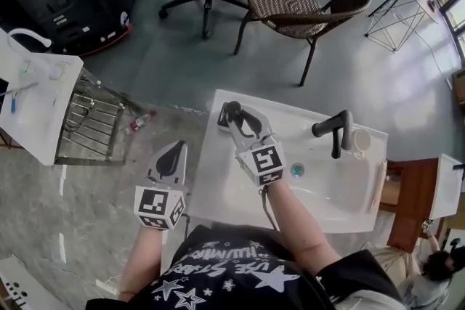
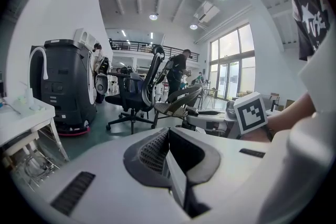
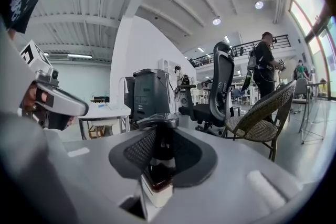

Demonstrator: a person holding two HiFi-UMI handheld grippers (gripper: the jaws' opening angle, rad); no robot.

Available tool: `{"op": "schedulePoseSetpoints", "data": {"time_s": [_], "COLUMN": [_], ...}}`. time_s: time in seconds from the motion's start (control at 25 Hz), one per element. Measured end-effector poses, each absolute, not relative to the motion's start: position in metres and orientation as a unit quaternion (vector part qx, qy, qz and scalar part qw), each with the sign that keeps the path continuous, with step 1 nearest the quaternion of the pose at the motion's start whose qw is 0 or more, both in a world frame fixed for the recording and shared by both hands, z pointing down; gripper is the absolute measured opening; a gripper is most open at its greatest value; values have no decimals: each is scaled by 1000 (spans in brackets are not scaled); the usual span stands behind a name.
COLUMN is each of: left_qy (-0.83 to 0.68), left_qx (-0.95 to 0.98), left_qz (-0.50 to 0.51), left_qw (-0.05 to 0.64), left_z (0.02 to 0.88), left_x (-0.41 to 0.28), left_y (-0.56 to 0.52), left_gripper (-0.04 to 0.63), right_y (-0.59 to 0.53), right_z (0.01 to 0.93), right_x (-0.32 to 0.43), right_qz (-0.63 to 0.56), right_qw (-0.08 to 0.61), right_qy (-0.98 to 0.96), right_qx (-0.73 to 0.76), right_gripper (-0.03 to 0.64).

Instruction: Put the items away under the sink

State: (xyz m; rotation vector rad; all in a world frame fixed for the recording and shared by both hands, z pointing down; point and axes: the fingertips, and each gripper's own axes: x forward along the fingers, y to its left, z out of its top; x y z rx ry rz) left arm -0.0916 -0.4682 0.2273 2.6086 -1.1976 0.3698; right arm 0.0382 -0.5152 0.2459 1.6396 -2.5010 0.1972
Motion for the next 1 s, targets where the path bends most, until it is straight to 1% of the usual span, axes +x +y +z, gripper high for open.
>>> {"op": "schedulePoseSetpoints", "data": {"time_s": [0.4, 0.76, 1.0], "left_qy": [-422, -418, -399], "left_qx": [892, 897, 907], "left_qz": [113, 96, 88], "left_qw": [115, 106, 101], "left_z": [214, 203, 200], "left_x": [-116, -138, -138], "left_y": [-427, -359, -307], "left_gripper": [9, 9, 9], "right_y": [-475, -394, -329], "right_z": [218, 177, 170], "right_x": [40, 28, 26], "right_qz": [64, 39, 35], "right_qw": [46, 22, 19], "right_qy": [-824, -828, -823], "right_qx": [562, 560, 566], "right_gripper": [80, 80, 80]}}
